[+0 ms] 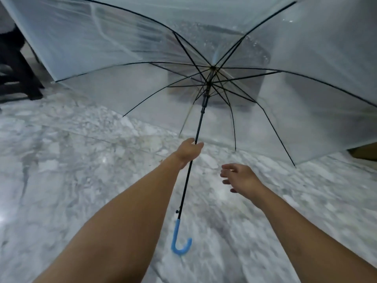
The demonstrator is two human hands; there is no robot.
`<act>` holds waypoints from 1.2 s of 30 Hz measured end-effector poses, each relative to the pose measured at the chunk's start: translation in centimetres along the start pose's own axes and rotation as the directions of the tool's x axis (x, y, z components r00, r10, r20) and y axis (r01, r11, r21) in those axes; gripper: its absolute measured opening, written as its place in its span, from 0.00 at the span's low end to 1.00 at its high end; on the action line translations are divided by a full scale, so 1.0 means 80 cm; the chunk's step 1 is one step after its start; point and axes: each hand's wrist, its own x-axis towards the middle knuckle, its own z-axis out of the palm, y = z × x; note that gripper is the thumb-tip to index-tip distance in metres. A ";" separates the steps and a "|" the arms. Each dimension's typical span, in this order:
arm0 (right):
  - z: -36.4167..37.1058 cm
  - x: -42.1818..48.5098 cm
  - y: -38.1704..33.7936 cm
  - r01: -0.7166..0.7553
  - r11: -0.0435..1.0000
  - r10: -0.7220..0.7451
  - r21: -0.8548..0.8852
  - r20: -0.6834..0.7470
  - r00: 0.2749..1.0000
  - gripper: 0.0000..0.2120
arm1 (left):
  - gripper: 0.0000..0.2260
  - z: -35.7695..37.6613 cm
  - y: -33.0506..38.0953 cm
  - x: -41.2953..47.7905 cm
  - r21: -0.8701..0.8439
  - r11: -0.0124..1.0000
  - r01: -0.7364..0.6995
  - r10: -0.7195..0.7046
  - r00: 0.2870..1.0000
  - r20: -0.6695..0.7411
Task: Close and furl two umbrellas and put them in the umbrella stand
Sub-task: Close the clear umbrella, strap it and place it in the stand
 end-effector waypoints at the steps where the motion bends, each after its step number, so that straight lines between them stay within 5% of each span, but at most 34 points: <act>1: -0.002 0.002 0.000 0.009 1.000 -0.009 -0.015 -0.019 1.000 0.16 | 0.27 0.001 0.002 0.004 0.028 0.999 -0.015 0.015 1.000 0.003; 5: -0.006 0.001 -0.005 0.012 0.999 -0.015 -0.034 -0.094 0.995 0.16 | 0.18 0.003 0.018 0.001 0.185 0.979 -0.089 0.070 0.992 0.107; 10: 0.016 -0.017 -0.026 -0.052 0.984 0.049 0.170 0.026 0.998 0.13 | 0.12 0.021 0.056 -0.024 0.233 0.953 -0.194 0.133 0.958 0.254; 13: 0.028 -0.023 -0.024 -0.002 0.965 0.027 0.264 -0.092 0.995 0.14 | 0.11 0.023 0.071 -0.033 0.231 0.955 -0.186 0.121 0.955 0.269; 17: 0.028 -0.035 -0.021 0.202 0.973 -0.153 0.113 -0.344 0.926 0.16 | 0.14 0.015 0.093 -0.037 -0.154 0.978 -0.143 0.173 0.965 0.197; 21: 0.022 -0.049 -0.035 0.240 0.966 -0.182 0.098 -0.403 0.897 0.17 | 0.16 0.015 0.119 -0.032 -0.434 0.886 -0.163 0.199 0.979 0.039; 25: 0.014 -0.057 -0.036 0.284 0.955 -0.232 0.090 -0.376 0.897 0.17 | 0.10 0.022 0.131 -0.032 -0.529 0.837 -0.140 0.181 0.983 0.025; 36: -0.017 -0.071 -0.046 0.299 0.948 -0.259 0.106 -0.285 0.923 0.15 | 0.13 0.026 0.146 -0.039 -0.631 0.769 -0.102 0.182 0.981 0.063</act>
